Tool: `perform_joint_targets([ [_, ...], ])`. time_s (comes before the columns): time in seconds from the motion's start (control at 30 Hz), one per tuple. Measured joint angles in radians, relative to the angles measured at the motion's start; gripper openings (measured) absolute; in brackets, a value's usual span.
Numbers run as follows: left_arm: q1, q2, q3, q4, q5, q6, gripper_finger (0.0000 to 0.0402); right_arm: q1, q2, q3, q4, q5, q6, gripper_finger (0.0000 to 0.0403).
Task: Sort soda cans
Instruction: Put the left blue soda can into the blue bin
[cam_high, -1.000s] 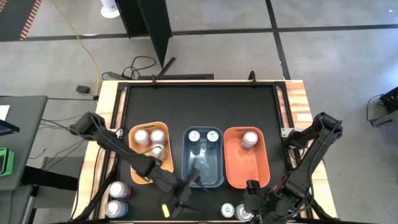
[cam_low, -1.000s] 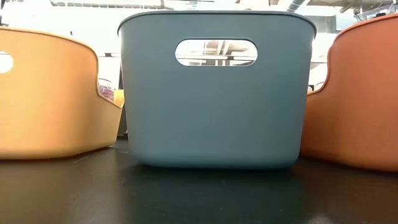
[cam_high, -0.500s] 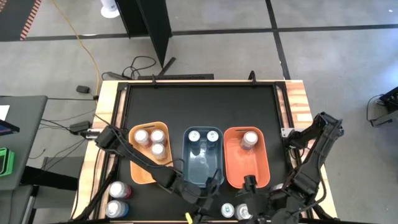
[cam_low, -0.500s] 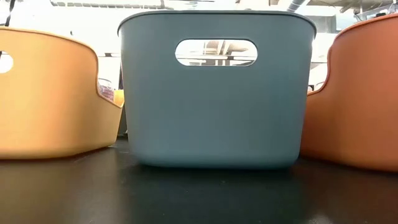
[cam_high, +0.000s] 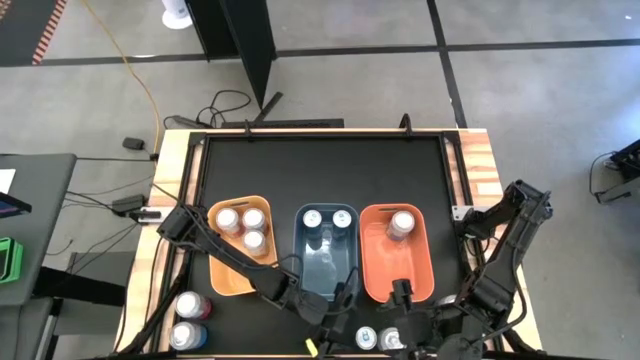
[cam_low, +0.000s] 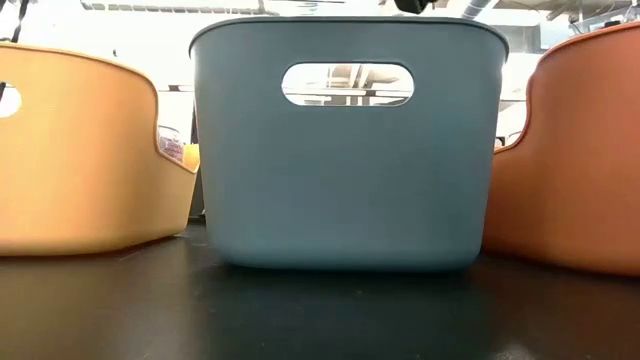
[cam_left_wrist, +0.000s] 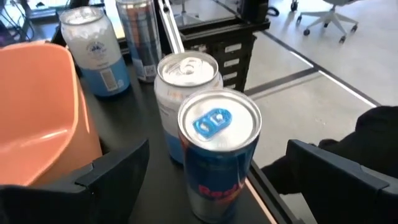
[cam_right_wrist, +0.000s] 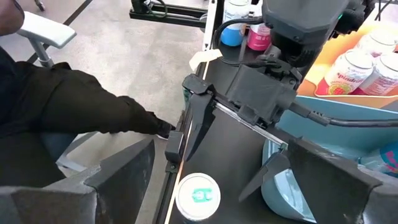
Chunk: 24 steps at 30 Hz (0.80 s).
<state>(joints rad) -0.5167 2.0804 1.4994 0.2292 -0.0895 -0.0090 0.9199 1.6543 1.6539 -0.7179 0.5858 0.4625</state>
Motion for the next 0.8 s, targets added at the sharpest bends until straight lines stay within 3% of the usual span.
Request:
perform_joint_targets([
  [0.8, 0.012, 0.112, 0.001, 0.208, 0.058, -0.046, 0.0375, -0.026, 0.0, 0.0, -0.021, 0.0, -0.001, 0.0383],
])
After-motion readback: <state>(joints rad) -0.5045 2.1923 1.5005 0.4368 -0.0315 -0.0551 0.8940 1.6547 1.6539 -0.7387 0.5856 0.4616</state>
